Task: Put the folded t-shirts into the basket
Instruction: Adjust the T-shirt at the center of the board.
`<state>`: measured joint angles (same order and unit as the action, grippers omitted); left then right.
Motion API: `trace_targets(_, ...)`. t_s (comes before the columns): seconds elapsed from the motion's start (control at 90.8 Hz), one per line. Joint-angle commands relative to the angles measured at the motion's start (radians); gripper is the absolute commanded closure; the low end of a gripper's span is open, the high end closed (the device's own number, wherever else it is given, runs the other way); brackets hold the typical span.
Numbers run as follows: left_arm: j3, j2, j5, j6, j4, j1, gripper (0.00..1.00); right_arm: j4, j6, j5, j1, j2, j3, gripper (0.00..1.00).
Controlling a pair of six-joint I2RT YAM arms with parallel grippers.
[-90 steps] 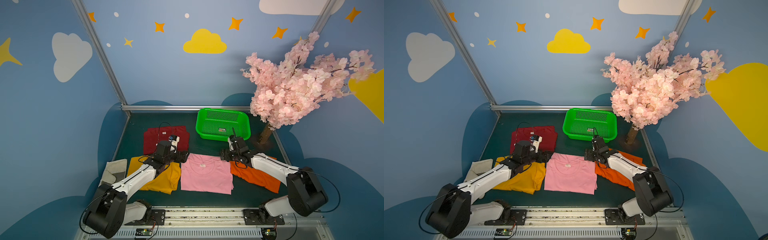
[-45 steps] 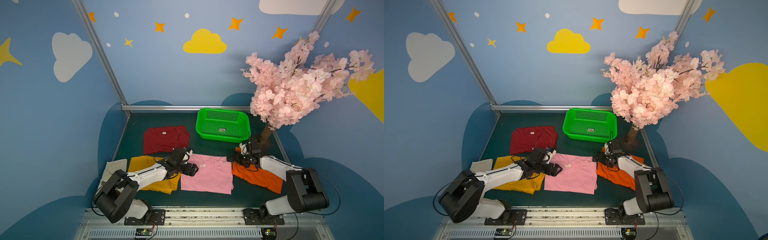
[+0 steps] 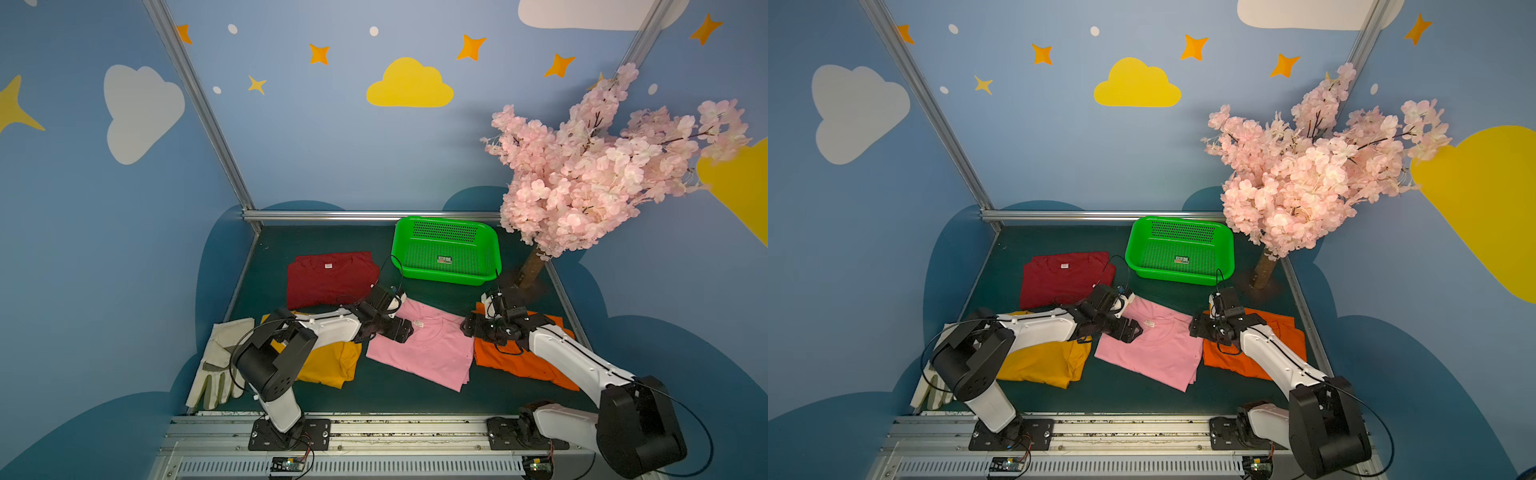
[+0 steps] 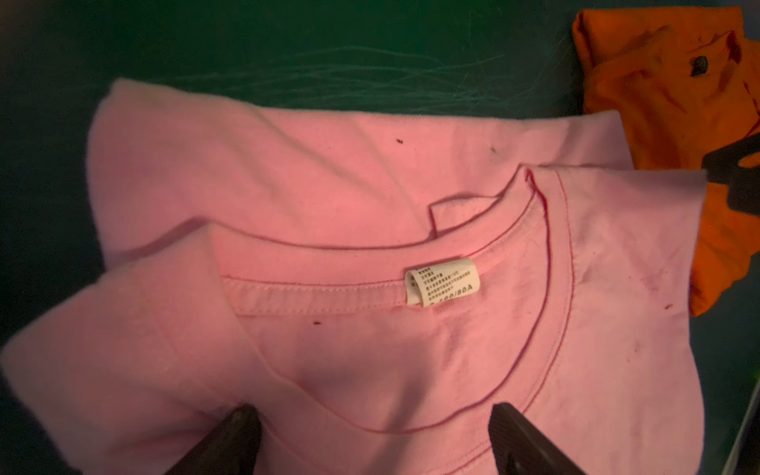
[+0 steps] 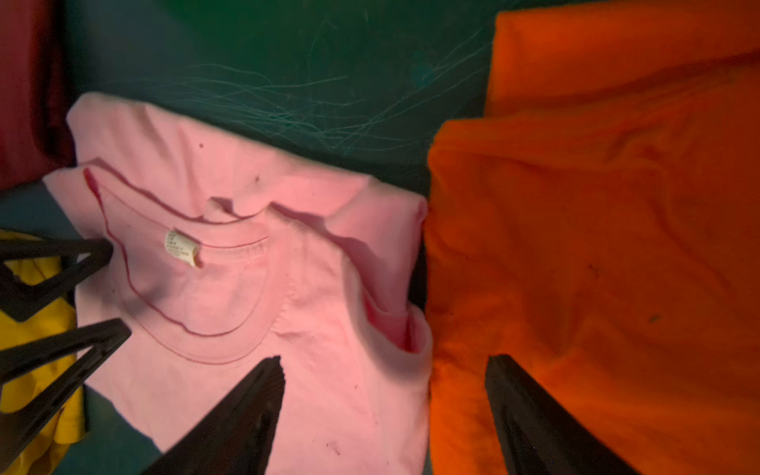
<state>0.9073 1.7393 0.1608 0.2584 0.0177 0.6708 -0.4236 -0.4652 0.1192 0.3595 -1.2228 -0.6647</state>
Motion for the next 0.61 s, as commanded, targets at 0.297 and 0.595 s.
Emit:
trace_targets(0.297,0.024,-0.149,0.042,-0.063,0.083,-0.061,0.08,0.042,0.188,-0.181,0.191,-0.111,-0.262,0.18)
trace_targets(0.595,-0.084,-0.212,0.047,0.031,0.05,-0.165,0.09,0.034,0.292,-0.156,0.197,-0.468,-0.626,0.14)
